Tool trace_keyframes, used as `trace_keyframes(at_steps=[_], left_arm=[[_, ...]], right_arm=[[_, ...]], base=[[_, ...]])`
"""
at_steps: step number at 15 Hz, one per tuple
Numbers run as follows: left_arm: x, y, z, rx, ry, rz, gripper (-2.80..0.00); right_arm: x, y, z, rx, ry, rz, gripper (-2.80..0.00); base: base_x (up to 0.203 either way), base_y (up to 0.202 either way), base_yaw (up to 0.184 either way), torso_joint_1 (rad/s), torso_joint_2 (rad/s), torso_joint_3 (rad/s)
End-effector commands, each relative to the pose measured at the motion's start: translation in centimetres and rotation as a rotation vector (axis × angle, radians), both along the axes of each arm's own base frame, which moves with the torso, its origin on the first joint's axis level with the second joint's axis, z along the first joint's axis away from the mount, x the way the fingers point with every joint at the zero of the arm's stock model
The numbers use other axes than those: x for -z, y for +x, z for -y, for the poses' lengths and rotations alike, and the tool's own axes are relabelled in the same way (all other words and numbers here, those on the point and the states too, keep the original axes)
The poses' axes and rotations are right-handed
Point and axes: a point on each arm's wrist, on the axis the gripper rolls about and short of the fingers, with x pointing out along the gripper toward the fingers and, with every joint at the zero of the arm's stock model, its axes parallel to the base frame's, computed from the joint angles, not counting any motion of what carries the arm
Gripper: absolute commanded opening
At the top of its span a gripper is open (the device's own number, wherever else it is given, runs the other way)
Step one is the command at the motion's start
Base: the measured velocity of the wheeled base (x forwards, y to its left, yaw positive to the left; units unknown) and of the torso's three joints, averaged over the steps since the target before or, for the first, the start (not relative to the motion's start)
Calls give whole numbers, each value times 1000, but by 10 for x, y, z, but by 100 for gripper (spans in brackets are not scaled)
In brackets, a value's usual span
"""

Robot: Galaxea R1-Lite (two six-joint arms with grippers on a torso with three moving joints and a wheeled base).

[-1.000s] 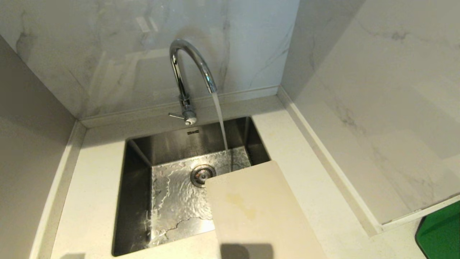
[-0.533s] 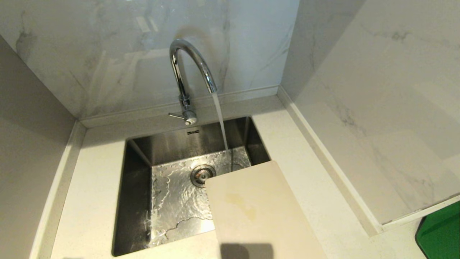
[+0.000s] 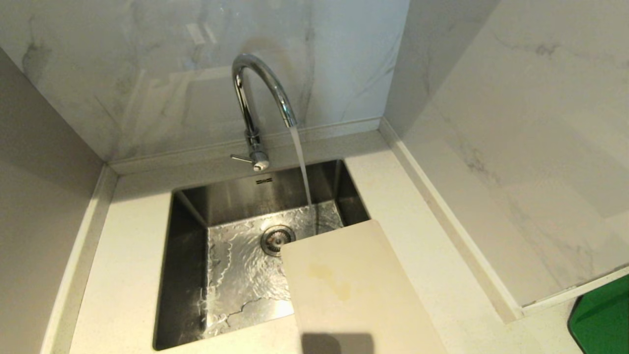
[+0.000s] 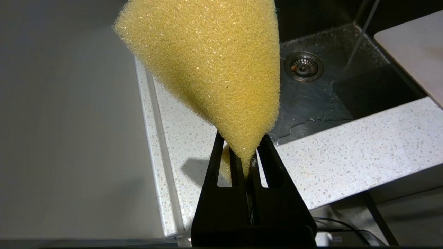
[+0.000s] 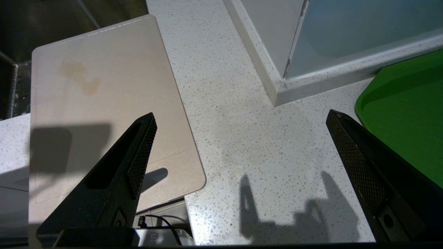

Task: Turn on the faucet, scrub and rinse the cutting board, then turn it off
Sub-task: Pick up the cutting board

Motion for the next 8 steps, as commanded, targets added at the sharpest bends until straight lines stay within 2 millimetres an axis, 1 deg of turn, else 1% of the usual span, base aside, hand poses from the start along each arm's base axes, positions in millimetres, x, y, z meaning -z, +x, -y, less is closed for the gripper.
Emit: trace_keyframes(at_steps=[1,8], left_arm=[[1,-1,0,-7,0,7,-280],[0,-1,0,-8,-11,8,-280]], right_arm=[[0,0,0,0,1,0,0],[0,0,0,0,1,0,0]], base=[[0,0,0,0,0,0],[0,0,0,0,0,0]])
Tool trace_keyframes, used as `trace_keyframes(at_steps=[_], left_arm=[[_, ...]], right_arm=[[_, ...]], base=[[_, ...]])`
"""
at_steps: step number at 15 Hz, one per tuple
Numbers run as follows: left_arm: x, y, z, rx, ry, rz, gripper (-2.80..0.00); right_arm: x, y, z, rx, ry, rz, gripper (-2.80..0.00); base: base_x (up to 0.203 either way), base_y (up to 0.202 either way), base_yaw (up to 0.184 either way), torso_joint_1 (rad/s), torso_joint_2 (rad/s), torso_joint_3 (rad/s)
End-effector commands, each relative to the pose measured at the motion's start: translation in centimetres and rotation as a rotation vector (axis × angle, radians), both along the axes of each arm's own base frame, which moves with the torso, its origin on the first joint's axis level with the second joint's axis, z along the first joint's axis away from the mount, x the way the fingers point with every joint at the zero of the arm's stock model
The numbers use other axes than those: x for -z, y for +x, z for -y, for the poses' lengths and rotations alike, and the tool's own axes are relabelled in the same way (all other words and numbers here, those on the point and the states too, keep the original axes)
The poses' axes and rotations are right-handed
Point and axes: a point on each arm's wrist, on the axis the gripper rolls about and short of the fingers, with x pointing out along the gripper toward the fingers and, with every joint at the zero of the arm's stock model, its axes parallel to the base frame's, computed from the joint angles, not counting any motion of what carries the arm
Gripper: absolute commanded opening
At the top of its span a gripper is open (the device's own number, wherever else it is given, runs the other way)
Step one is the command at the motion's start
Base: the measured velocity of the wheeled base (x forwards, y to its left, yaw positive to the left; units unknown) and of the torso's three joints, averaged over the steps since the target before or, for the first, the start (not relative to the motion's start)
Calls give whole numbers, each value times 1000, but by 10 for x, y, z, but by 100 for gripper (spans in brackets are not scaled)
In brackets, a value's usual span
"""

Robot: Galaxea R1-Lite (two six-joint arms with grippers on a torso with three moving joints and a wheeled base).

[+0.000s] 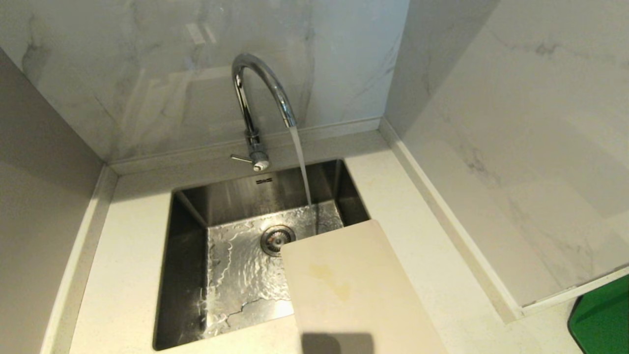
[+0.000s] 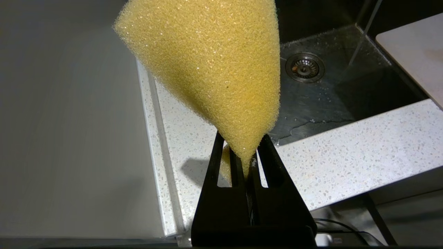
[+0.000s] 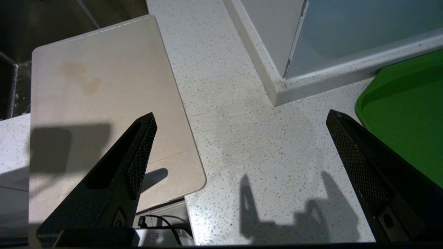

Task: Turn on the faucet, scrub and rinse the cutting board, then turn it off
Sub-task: Pick up the cutting board

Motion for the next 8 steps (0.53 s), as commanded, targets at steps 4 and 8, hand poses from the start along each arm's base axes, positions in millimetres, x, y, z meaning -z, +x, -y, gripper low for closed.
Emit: trace_keyframes(at_steps=[4,8], left_arm=[[0,0,-1,-42,-64,5,-280],[7,0,-1,-44,-64,-57,-280]], right_arm=[[0,0,0,0,0,0,0],[0,0,0,0,0,0,0]], base=[[-81,0,5,6,4,1],[-191,0,-5,-8,2,0]])
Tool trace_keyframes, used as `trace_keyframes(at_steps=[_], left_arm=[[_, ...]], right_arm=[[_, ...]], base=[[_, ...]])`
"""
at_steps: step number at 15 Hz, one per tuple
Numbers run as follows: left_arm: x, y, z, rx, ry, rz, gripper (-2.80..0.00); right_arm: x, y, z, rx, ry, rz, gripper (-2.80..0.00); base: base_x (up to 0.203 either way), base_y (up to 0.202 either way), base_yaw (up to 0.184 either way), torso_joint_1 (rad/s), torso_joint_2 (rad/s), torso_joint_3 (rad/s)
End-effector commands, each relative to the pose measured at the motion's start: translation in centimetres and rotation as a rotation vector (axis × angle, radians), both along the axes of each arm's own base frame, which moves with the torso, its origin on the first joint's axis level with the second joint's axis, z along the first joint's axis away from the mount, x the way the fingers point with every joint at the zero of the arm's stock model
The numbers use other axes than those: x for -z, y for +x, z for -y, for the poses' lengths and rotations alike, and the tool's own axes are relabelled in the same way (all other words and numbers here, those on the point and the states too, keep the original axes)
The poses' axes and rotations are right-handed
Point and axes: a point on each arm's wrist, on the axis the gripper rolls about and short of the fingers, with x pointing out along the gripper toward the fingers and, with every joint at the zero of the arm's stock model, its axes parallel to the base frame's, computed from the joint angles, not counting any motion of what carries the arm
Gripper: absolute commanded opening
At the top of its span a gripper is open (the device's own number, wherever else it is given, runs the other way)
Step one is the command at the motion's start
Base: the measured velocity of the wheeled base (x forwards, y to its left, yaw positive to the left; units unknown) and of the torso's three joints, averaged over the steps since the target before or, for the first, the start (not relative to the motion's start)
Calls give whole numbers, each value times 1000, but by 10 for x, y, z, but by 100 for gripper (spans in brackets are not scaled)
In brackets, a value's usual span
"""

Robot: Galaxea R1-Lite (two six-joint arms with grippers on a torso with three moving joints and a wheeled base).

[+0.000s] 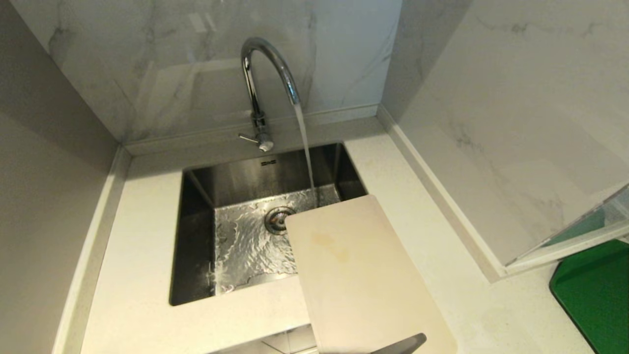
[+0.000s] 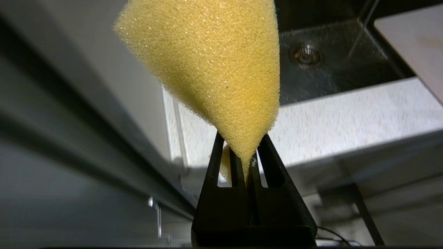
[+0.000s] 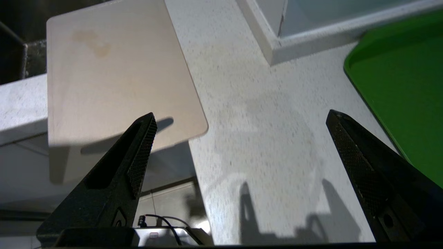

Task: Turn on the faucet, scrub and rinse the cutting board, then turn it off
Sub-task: Pick up the cutting board

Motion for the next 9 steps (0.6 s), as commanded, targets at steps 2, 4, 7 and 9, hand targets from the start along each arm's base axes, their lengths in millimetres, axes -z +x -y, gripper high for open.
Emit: trace_keyframes(at_steps=[2,4,7,9], left_arm=[[-2,0,0,-1,1,22,-280],[-2,0,0,0,0,22,-280],[-2,0,0,-1,0,22,-280],[-2,0,0,-1,0,22,-280]], right_arm=[[0,0,0,0,1,1,0],[0,0,0,0,1,1,0],[0,0,0,0,1,1,0],[0,0,0,0,-1,1,0]], base=[[-192,0,0,2,2,2],[-182,0,-9,4,5,4],[-187,0,-3,0,4,5],[-229,0,34,2,2,0]])
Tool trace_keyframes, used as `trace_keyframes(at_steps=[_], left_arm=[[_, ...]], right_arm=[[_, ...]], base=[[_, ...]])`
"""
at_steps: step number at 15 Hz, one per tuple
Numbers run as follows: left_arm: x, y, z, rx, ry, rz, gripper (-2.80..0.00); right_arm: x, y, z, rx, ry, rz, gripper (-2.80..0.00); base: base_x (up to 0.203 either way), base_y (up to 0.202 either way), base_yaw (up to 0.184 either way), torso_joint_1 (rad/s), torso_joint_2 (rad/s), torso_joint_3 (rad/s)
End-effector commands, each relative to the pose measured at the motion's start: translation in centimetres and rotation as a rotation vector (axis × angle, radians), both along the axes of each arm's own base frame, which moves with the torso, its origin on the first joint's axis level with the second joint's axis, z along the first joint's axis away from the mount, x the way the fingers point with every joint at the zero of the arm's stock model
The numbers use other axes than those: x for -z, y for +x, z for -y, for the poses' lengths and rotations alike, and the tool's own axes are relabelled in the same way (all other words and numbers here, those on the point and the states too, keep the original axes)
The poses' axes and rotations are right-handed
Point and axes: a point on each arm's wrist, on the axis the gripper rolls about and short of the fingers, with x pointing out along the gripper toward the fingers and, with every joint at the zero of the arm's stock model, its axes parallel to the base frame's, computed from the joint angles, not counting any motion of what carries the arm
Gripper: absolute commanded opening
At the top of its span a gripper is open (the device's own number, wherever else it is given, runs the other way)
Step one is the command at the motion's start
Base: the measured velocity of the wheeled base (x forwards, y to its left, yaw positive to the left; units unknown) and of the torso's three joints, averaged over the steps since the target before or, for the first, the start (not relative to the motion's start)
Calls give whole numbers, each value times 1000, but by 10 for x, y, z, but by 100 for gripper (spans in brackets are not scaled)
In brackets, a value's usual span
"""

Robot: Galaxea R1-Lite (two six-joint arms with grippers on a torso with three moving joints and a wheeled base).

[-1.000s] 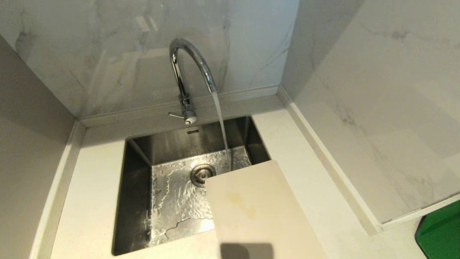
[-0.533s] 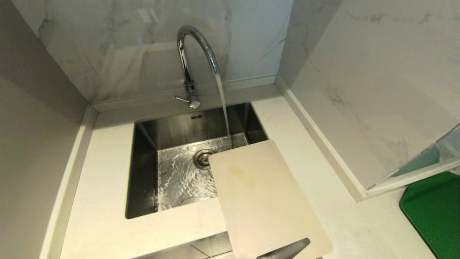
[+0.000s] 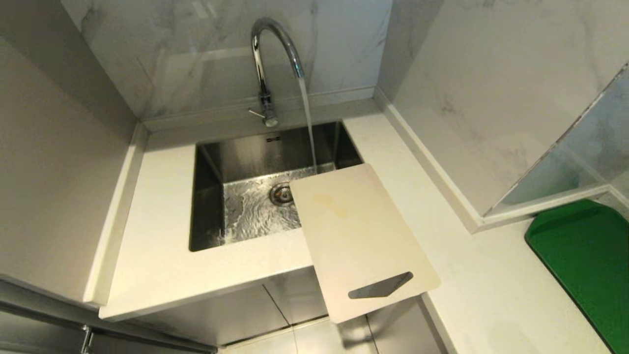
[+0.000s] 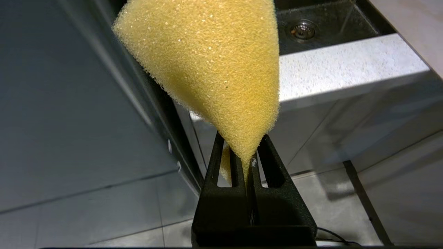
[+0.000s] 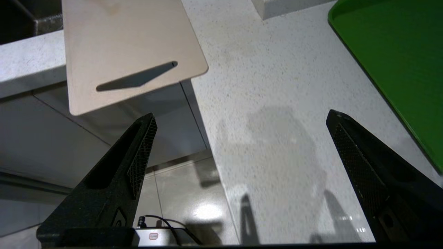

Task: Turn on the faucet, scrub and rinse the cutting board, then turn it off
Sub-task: Pick up the cutting board

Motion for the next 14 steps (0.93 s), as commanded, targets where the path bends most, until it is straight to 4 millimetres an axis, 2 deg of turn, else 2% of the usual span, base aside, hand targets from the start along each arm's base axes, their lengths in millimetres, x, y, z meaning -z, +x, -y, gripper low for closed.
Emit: trace_keyframes(at_steps=[1,12,14], left_arm=[[0,0,0,-1,0,2,-280],[0,0,0,-1,2,2,-280],[0,0,0,-1,2,2,-280]], right_arm=[[0,0,0,0,0,0,0],[0,0,0,-1,-40,0,0],[-14,-4,0,-5,-42,37,0]], base=[[-212,0,38,4,0,2],[-8,0,0,2,-1,0],[0,0,0,0,0,0]])
